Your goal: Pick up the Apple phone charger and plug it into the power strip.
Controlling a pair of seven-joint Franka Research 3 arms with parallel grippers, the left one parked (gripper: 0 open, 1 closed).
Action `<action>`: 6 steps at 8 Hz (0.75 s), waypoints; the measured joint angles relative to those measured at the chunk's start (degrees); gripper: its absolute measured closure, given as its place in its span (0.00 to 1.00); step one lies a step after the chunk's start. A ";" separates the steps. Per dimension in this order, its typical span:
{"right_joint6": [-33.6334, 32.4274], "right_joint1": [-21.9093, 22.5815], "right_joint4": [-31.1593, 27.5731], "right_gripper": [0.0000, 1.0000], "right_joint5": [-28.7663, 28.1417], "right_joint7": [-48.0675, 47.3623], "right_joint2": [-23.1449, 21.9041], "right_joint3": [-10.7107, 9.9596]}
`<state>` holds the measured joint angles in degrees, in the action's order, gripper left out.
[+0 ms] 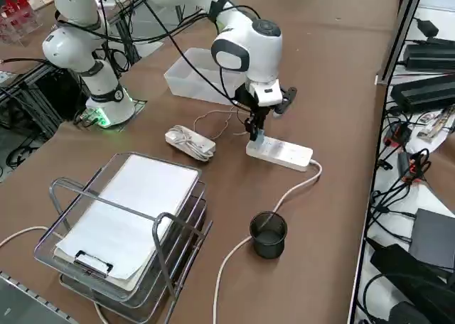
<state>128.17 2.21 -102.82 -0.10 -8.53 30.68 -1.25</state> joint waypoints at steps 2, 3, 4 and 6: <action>0.10 0.00 -0.01 0.65 0.00 0.33 -0.02 0.00; 0.18 0.00 -0.02 0.63 0.00 0.50 -0.01 0.00; 0.41 0.01 0.04 0.62 0.00 0.59 0.03 0.02; 1.91 0.03 0.27 0.39 0.00 0.60 0.41 0.20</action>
<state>130.08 2.24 -102.55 -0.10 -7.93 31.09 -1.05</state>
